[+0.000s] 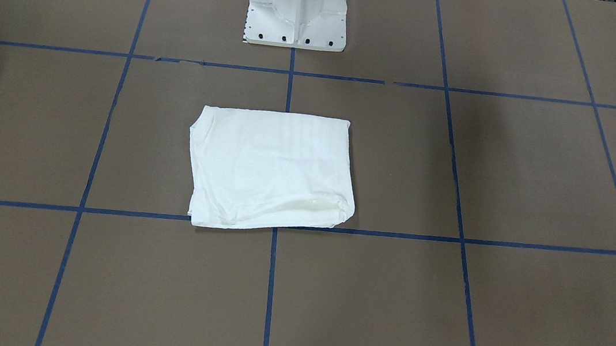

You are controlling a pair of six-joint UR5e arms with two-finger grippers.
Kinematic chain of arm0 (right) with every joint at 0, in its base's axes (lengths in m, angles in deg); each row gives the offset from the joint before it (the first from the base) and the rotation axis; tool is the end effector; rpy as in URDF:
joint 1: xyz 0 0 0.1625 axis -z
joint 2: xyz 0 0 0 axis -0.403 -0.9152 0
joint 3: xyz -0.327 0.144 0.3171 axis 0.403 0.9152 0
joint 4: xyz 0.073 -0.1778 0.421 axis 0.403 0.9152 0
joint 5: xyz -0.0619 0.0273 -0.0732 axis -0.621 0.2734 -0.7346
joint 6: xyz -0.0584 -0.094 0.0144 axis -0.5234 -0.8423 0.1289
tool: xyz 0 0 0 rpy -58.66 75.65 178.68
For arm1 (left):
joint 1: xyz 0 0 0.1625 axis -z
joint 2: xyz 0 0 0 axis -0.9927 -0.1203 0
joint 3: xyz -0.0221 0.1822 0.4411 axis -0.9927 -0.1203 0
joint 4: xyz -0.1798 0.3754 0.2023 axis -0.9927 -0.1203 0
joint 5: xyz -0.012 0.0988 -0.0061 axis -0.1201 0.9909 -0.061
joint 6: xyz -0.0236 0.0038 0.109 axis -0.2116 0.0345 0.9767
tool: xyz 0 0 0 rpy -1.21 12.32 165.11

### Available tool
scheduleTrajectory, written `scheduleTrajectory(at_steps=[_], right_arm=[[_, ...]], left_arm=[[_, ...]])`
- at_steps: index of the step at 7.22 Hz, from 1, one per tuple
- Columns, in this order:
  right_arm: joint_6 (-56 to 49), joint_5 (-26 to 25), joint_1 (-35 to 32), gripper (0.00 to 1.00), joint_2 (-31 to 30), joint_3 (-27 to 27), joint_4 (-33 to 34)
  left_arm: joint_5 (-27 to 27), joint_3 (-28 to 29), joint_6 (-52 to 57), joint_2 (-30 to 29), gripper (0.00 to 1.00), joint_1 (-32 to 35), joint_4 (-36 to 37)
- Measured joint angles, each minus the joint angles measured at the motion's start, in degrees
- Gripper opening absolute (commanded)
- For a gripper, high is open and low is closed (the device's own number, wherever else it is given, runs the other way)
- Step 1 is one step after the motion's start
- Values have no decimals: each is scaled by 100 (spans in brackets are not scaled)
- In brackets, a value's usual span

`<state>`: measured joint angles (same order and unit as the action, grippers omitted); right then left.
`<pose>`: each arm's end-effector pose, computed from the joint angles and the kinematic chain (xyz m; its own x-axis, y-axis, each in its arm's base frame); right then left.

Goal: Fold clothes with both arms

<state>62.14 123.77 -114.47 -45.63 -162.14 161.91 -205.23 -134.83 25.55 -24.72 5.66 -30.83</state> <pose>0.0617 -0.5632 0.6517 0.7099 0.0209 0.7040 -0.0374 0.9993 0.0080 -0.0537 -0.5688 0.6646 0.7929 0.1504 -0.5905 -0.0704 0.9852 0.1563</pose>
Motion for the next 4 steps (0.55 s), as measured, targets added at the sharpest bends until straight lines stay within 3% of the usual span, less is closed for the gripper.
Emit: scheduleTrajectory(at_steps=[4], right_arm=[[1,233,-2,100,-221,6,-3]], left_arm=[[-490,218,460,53,100,103,327]])
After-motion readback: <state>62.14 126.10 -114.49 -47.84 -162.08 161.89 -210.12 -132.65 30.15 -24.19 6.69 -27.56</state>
